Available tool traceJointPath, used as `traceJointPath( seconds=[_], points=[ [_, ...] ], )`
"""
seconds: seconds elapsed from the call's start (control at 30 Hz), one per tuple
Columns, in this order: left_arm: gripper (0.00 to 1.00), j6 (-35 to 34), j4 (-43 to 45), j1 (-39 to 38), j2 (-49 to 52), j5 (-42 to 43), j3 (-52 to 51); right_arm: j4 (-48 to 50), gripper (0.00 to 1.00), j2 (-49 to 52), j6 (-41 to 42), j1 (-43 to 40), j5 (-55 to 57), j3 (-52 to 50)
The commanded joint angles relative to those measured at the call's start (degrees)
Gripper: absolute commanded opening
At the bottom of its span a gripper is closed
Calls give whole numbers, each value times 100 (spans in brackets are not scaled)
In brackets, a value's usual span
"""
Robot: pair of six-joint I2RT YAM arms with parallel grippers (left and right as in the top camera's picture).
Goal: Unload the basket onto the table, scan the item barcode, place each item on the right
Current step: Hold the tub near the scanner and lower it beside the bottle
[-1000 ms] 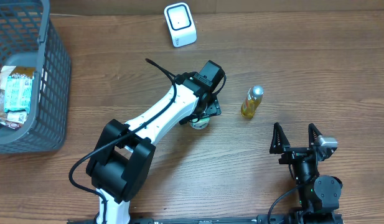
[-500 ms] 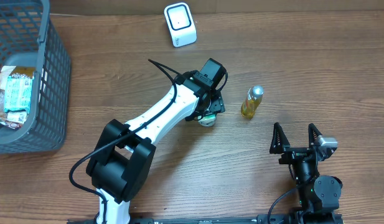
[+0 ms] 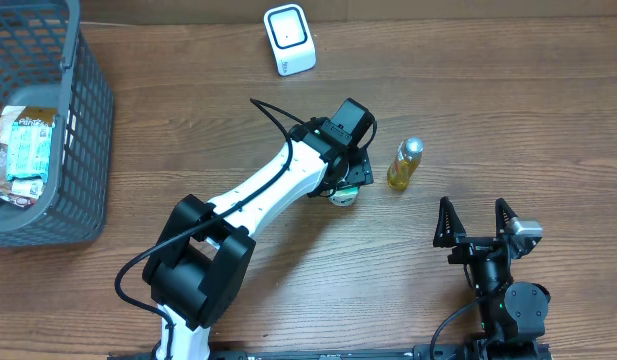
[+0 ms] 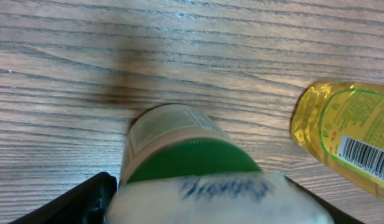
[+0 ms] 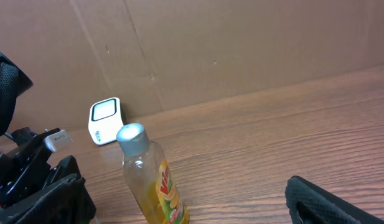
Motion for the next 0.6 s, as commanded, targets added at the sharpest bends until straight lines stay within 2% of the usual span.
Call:
traceJointPath(
  seconds=[0.0, 0.17, 0.27, 0.37, 0.57],
  points=[
    [87, 72, 9, -22, -90, 42, -15, 33, 100, -46, -24, -22, -15, -57],
    [94, 501, -31, -22, -90, 146, -15, 33, 100, -46, -24, -22, -15, -57],
    [88, 951, -26, -22, -87, 234, -15, 33, 100, -46, -24, -22, -15, -57],
    [78, 1410, -35, -22, -87, 227, -15, 33, 100, -46, -24, -22, -15, -57],
    [76, 1484, -76, -28, -81, 212, -17, 33, 100, -46, -26, -22, -15, -57]
  ],
)
